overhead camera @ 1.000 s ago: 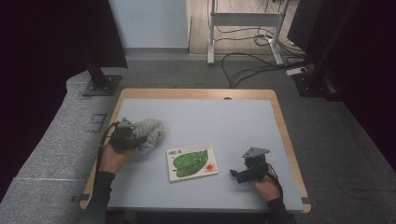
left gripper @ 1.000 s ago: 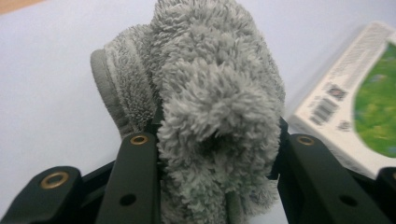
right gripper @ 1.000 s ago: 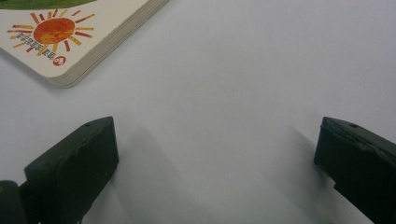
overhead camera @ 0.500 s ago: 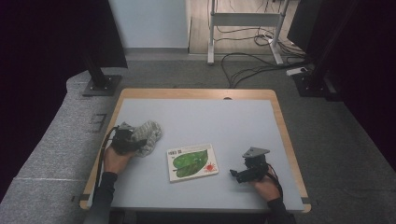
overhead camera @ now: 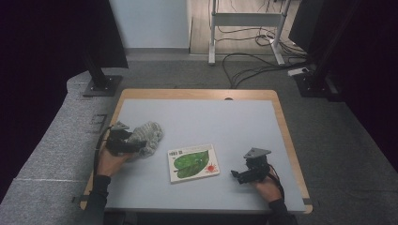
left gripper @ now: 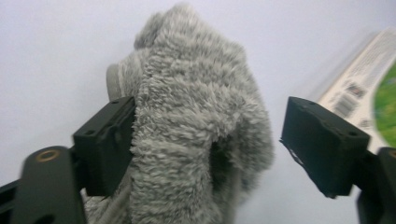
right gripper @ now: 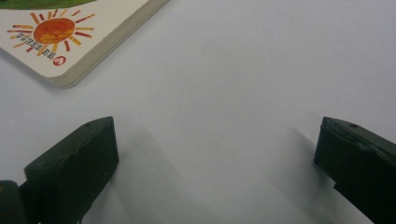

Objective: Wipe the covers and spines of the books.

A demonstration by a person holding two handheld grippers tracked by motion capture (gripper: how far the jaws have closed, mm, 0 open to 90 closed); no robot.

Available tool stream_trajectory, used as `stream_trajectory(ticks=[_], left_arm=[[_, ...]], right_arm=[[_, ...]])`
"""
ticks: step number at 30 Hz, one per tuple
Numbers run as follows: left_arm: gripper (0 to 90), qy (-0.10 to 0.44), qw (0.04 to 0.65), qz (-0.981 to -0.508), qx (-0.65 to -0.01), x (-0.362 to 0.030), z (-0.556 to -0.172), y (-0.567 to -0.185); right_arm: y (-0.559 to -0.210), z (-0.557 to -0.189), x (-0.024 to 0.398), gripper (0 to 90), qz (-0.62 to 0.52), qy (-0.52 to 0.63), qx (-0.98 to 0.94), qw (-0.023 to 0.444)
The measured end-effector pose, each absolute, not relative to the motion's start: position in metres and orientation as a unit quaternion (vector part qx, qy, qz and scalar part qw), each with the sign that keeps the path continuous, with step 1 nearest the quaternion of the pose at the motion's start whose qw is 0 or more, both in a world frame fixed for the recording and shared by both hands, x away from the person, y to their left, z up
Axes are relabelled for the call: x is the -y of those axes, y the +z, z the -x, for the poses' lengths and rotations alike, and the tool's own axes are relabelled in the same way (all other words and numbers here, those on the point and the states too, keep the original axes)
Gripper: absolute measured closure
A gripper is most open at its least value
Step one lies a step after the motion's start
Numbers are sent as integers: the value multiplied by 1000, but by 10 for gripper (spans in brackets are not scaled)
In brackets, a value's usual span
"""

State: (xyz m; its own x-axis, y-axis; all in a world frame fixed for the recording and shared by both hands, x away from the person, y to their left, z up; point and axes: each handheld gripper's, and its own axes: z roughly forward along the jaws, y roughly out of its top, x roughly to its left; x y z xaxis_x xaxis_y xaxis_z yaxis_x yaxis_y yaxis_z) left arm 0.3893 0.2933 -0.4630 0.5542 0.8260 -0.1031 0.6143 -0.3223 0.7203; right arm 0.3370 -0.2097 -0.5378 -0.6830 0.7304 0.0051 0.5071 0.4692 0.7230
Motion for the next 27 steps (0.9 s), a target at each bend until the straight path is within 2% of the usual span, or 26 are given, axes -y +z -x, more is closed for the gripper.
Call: stream_trajectory(ticks=[4, 11, 18, 27], left_arm=[[134, 146, 381, -802, -436, -293, -378, -452], [5, 176, 376, -818, -398, -280, -358, -438], [0, 166, 382, -838, -353, -263, -342, -435], [0, 135, 355, -866, -326, -233, -343, -471]], right_arm=[[-538, -337, 210, 0, -367, 362, -843, 155], [-538, -337, 210, 0, -367, 362, -843, 155], [-538, -337, 210, 0, -367, 362, -843, 155], [-538, -337, 210, 0, -367, 362, -843, 156]])
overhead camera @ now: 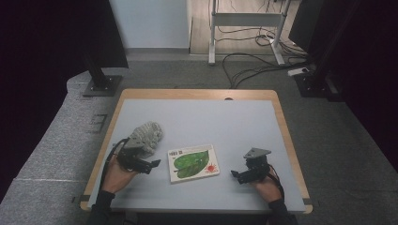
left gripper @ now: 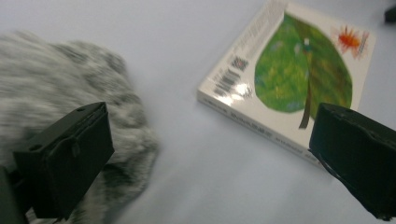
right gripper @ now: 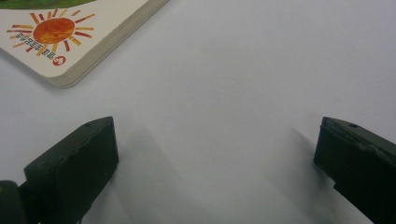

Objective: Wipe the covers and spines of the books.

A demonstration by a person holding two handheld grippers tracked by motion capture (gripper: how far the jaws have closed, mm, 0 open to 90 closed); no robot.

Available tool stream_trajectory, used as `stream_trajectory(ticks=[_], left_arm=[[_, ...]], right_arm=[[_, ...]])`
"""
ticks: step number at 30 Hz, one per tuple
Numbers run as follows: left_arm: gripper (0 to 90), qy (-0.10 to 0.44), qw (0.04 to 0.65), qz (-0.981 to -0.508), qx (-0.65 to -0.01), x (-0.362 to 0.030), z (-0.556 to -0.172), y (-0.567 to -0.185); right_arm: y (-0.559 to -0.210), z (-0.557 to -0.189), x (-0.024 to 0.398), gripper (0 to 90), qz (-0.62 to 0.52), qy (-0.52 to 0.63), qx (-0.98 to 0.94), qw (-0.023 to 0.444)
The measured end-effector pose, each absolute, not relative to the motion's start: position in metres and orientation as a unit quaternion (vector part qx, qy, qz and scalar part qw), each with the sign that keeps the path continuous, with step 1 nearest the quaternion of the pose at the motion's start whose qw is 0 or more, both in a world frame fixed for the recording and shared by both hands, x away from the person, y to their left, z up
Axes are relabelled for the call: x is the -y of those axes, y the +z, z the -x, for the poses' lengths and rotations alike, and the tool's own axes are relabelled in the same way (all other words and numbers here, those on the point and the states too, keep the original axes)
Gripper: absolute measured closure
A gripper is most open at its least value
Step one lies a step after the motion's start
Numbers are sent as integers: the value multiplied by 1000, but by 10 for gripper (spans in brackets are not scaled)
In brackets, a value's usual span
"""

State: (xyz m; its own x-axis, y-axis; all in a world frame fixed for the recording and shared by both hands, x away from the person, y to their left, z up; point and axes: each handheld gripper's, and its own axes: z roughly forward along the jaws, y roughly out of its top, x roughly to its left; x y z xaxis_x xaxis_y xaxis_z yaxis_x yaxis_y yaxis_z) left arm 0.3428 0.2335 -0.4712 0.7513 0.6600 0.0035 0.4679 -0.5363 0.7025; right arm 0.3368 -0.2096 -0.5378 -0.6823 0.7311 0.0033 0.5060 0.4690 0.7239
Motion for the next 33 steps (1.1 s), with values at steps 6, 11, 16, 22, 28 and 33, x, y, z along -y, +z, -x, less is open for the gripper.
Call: stream_trajectory(ticks=[6, 11, 16, 22, 28, 33], left_arm=[[0, 122, 332, -885, -302, -216, -343, -490], [0, 114, 326, -889, -302, -213, -345, -501], [0, 113, 310, -898, -292, -208, -345, -511], [0, 115, 306, -902, -284, -205, -341, -516], [0, 117, 318, -899, -277, -202, -337, -518], [0, 102, 340, -895, -270, -193, -335, -523]], right_arm=[[-538, -337, 210, 0, -367, 362, -843, 155], [-538, -337, 210, 0, -367, 362, -843, 155], [-538, -337, 210, 0, -367, 362, -843, 155], [-538, -337, 210, 0, -367, 362, -843, 155], [-538, -337, 210, 0, -367, 362, -843, 154], [-538, -337, 210, 0, -367, 361, -843, 154]])
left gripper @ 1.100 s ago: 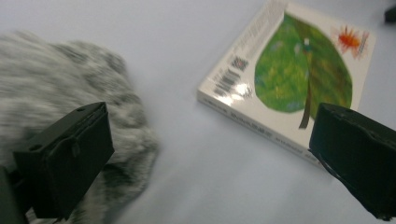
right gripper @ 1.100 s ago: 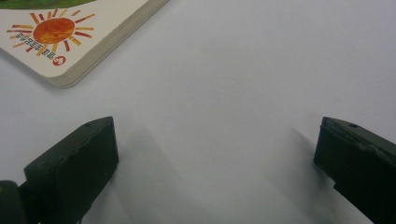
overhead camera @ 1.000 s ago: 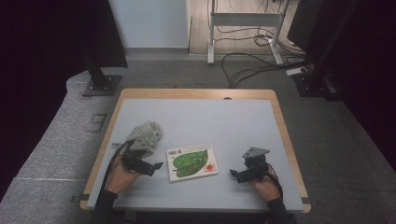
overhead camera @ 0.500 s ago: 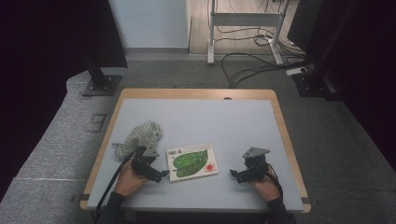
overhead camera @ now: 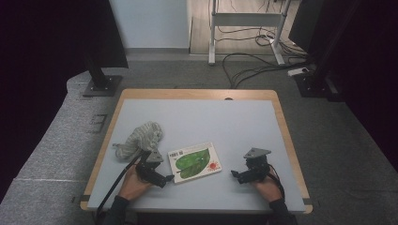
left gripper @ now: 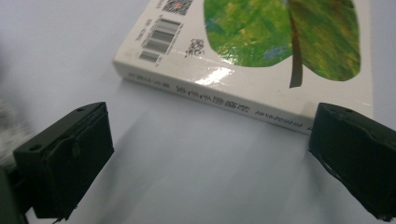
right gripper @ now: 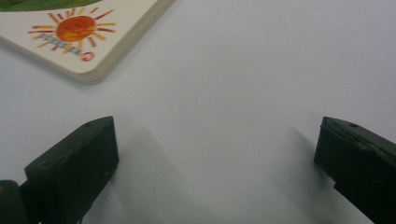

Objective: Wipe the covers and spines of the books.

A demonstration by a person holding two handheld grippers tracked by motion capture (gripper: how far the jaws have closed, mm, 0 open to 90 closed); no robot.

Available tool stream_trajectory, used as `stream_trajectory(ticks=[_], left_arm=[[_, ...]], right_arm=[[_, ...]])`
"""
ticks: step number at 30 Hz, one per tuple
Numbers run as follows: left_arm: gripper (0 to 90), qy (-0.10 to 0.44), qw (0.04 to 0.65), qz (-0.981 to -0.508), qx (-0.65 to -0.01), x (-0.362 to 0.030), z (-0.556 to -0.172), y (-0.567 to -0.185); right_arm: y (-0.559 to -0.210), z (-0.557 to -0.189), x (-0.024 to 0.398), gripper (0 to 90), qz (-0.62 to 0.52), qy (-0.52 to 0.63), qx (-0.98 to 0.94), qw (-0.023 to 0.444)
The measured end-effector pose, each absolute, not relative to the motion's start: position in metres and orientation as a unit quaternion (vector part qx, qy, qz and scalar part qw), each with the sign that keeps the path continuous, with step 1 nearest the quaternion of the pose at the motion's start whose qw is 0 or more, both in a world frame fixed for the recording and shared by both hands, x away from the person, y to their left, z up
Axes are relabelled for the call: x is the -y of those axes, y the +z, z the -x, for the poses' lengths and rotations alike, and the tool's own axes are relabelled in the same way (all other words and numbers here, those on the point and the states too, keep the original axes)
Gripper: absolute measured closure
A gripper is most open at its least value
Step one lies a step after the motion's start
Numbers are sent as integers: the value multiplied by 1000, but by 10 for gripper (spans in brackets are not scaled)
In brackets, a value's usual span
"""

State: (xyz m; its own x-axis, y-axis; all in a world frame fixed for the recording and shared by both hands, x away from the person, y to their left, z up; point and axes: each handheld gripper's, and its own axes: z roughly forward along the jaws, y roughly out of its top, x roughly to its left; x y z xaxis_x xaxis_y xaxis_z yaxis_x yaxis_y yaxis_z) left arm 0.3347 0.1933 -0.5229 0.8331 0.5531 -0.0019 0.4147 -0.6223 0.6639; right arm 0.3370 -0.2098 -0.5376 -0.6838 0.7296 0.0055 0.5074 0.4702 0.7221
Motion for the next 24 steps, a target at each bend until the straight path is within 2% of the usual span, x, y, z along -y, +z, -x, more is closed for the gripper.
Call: stream_trajectory(ticks=[13, 24], left_arm=[[0, 89, 356, -897, -246, -175, -328, -527], [0, 94, 356, -898, -242, -169, -326, -528]], right_arm=[[-537, -337, 210, 0, -367, 361, -844, 152], [-531, -342, 207, 5, -360, 370, -846, 132]])
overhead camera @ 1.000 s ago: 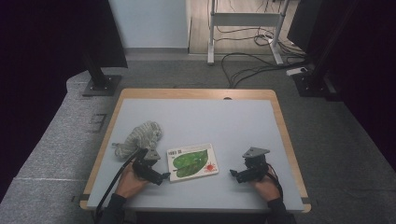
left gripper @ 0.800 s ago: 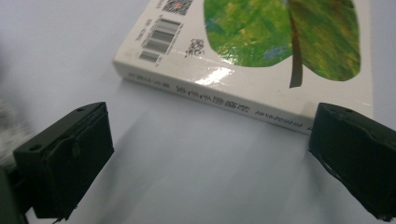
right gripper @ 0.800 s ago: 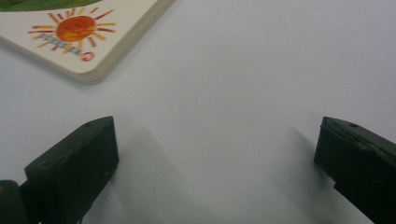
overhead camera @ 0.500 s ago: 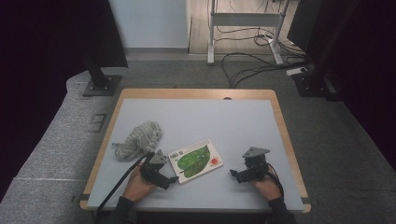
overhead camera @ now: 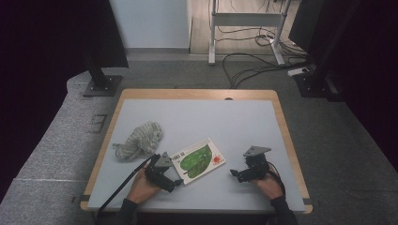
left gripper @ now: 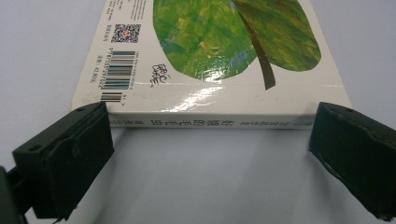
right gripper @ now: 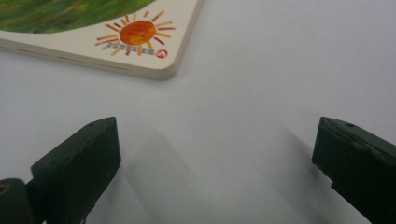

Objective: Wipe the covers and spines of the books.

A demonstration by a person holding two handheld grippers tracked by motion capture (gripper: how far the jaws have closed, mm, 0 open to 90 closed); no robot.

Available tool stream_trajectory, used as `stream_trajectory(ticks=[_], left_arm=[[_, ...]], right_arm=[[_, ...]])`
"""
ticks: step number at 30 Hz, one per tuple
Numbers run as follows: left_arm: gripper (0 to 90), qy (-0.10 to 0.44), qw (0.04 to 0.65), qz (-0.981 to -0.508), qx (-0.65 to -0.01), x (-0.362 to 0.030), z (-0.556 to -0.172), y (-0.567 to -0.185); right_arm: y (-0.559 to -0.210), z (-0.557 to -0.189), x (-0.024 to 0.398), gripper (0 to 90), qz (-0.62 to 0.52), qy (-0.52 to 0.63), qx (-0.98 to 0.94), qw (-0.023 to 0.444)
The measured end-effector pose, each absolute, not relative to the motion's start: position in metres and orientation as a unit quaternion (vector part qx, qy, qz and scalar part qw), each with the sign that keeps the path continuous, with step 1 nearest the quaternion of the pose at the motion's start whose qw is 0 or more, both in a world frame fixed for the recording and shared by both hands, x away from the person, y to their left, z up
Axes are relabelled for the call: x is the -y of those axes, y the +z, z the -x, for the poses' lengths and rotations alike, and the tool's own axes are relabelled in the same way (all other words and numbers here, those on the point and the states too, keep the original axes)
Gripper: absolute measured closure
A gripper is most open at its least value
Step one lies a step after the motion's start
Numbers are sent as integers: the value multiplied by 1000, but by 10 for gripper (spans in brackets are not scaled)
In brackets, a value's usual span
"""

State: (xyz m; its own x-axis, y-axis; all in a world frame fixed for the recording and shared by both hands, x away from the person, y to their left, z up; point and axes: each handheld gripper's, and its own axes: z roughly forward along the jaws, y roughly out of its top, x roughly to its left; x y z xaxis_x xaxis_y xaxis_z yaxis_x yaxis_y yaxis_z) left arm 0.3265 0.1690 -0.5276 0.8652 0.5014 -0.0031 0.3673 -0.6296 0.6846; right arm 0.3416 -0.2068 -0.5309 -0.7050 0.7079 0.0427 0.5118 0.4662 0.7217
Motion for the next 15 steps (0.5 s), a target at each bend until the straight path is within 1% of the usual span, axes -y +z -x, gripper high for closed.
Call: stream_trajectory(ticks=[15], left_arm=[[0, 89, 354, -896, -253, -169, -326, -528]], right_arm=[[-521, -361, 177, 0, -338, 372, -856, 121]])
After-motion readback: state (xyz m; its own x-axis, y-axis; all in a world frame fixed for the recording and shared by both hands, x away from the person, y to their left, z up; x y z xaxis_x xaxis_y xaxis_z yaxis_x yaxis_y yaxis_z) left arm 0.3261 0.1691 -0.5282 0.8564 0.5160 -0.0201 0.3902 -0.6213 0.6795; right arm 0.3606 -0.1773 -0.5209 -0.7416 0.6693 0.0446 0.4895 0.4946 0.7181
